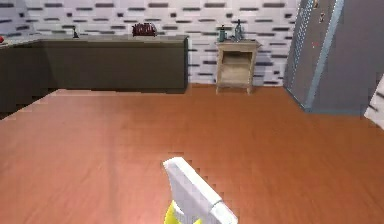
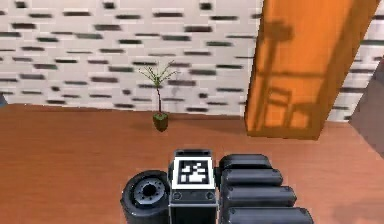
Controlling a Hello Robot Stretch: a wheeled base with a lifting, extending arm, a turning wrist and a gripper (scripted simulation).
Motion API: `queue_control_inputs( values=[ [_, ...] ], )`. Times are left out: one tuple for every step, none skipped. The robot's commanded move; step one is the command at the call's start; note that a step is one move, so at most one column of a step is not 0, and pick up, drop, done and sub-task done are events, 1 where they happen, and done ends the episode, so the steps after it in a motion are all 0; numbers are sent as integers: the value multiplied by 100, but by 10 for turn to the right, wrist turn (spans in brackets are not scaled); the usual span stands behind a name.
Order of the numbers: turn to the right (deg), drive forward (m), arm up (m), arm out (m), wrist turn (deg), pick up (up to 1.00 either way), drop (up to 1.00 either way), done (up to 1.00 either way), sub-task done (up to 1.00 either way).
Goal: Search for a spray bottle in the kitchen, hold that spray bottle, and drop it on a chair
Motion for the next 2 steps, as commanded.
queue_control_inputs(
  values=[
    [-360, 0, 0, 0, 0, 0, 0, 0, 0],
    [0, 55, 0, 0, 0, 0, 0, 0, 0]
  ],
)
